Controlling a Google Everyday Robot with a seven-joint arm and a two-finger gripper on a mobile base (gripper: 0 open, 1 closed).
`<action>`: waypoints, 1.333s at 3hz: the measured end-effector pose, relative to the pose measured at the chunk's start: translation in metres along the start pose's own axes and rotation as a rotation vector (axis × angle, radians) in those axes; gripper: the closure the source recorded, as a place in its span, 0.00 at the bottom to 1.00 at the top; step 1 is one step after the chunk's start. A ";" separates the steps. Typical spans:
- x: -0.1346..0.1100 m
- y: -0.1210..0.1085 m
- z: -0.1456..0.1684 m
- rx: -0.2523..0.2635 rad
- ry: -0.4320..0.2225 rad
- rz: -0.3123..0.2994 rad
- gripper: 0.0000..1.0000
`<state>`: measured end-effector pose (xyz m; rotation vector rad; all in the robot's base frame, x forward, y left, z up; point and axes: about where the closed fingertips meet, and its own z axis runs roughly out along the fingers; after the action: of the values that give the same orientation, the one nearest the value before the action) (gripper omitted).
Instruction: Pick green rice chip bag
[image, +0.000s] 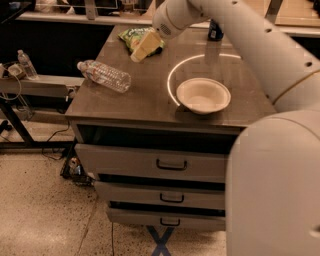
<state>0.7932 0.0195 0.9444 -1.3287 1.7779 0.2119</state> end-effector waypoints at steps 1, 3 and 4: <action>0.005 -0.047 0.055 0.104 -0.031 0.146 0.00; 0.059 -0.102 0.090 0.272 -0.025 0.394 0.00; 0.073 -0.104 0.105 0.263 -0.035 0.492 0.00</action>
Offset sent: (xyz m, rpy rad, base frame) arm 0.1490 -0.0294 -0.0509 0.2205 -0.0060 -0.4589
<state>0.9348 -0.0120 0.8653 -0.6859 2.0004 0.2571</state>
